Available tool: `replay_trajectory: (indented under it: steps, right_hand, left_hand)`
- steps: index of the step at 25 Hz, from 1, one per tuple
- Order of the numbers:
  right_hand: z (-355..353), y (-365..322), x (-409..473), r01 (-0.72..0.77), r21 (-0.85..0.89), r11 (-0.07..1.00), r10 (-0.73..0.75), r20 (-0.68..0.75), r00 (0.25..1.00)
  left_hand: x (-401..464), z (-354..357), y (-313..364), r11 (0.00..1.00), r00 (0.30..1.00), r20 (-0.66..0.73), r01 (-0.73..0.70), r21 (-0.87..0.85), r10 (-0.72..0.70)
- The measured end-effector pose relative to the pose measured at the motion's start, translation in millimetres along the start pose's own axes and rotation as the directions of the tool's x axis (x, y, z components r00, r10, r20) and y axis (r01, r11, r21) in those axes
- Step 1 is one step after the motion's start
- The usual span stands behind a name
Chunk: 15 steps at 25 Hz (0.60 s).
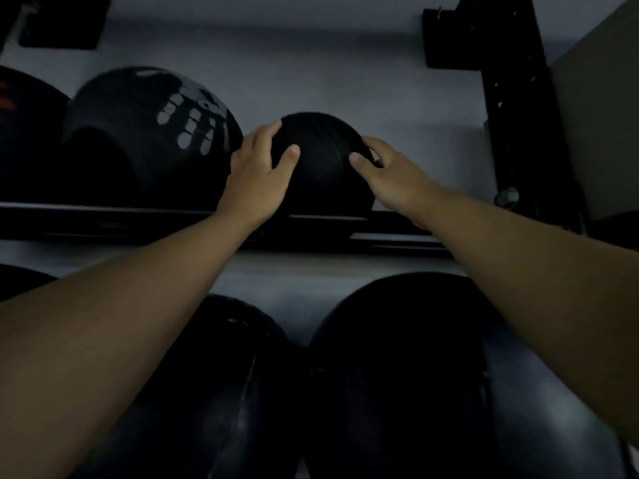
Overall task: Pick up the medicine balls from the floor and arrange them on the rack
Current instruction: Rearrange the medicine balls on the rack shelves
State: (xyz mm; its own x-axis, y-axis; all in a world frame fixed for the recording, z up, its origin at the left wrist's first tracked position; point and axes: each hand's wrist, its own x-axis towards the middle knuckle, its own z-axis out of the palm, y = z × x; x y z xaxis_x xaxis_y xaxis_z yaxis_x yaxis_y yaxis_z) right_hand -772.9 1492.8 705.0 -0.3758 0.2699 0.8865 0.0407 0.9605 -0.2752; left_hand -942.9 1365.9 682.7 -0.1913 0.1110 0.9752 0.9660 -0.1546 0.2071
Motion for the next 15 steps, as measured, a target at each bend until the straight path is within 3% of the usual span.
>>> replay_trajectory:
  steps: [6, 9, 12, 15]
  right_hand:
    - [-45, 8, -80, 0.044, -0.106, 0.993, -0.025, 0.173, 0.985]
    - [-69, 37, -128, 0.070, -0.104, 0.992, -0.046, 0.214, 0.976]
    - [-78, 82, -187, -0.045, -0.149, 0.988, 0.078, 0.223, 0.972]
    - [-81, 113, -239, -0.123, -0.124, 0.985, 0.139, 0.136, 0.981]
  left_hand:
    - [-74, 5, 47, 0.985, 0.982, 0.093, 0.158, 0.072, -0.164]
    - [-127, 30, 79, 0.975, 0.958, 0.185, 0.222, 0.009, -0.220]
    - [-191, 60, 100, 0.931, 0.885, 0.328, 0.361, -0.042, -0.329]
    - [-241, 74, 115, 0.907, 0.881, 0.245, 0.422, -0.019, -0.405]
